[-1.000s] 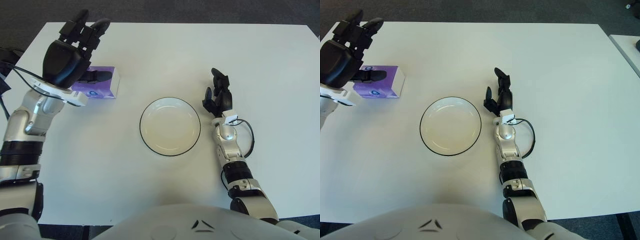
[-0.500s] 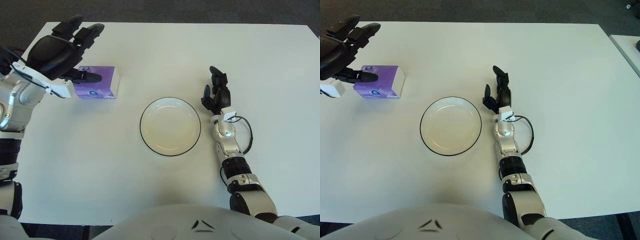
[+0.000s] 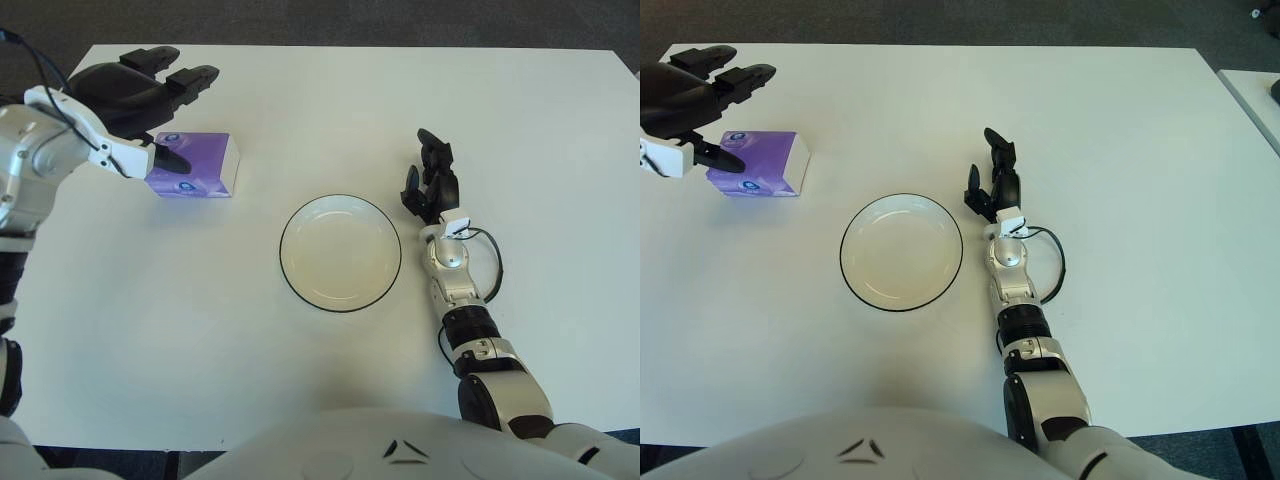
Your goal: Put the tissue paper into the plate.
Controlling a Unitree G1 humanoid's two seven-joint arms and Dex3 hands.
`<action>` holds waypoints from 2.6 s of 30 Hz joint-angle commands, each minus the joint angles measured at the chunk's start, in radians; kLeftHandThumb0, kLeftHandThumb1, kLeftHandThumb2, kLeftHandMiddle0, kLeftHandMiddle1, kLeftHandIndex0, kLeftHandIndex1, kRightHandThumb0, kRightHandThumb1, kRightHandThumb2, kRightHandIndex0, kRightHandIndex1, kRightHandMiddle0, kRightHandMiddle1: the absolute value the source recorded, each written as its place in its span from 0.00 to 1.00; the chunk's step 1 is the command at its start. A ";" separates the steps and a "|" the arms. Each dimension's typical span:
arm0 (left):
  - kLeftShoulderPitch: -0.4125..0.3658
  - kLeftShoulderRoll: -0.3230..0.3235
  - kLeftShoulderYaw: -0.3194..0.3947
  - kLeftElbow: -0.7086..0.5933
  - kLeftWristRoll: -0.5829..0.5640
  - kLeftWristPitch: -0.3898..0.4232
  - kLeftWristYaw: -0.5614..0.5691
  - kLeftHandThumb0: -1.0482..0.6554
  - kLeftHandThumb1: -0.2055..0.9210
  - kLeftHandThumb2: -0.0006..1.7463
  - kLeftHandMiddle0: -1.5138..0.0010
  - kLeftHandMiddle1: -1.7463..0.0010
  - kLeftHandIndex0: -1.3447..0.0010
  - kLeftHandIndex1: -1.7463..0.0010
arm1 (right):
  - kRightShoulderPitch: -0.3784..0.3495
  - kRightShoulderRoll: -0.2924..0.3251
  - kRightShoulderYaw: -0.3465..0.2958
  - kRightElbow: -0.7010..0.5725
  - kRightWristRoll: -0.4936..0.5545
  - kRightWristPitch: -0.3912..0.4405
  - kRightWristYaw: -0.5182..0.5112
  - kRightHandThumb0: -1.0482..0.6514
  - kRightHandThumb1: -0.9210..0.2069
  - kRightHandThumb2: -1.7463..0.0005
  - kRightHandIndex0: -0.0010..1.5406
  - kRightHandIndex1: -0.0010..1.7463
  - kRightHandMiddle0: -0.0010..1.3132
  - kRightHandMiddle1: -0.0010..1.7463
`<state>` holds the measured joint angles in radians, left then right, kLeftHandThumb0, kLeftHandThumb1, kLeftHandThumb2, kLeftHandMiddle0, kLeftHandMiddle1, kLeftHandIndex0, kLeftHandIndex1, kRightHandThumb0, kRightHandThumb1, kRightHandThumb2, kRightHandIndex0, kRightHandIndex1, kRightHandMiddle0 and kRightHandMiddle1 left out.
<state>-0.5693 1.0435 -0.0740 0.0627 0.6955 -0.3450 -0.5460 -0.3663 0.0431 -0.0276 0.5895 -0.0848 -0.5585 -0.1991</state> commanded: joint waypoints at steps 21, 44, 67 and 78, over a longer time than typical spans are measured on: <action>-0.145 -0.049 -0.212 0.326 0.122 -0.199 0.081 0.00 1.00 0.11 1.00 1.00 1.00 1.00 | 0.110 -0.016 -0.022 0.163 0.022 -0.039 0.020 0.30 0.00 0.55 0.18 0.13 0.00 0.37; -0.221 -0.104 -0.314 0.477 0.179 -0.210 0.073 0.00 1.00 0.08 1.00 1.00 1.00 1.00 | 0.106 -0.028 -0.036 0.179 0.035 -0.045 0.035 0.31 0.00 0.55 0.17 0.12 0.00 0.38; -0.299 -0.178 -0.408 0.655 0.279 -0.115 0.197 0.00 1.00 0.06 1.00 1.00 1.00 1.00 | 0.116 -0.031 -0.040 0.173 0.035 -0.045 0.032 0.31 0.00 0.54 0.17 0.13 0.00 0.39; -0.338 -0.210 -0.444 0.759 0.293 -0.109 0.278 0.00 1.00 0.08 1.00 1.00 1.00 1.00 | 0.115 -0.034 -0.043 0.180 0.039 -0.054 0.036 0.31 0.00 0.55 0.17 0.13 0.00 0.39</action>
<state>-0.8985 0.8482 -0.4862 0.7792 0.9643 -0.4612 -0.2848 -0.3934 0.0316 -0.0609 0.6353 -0.0291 -0.5922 -0.1669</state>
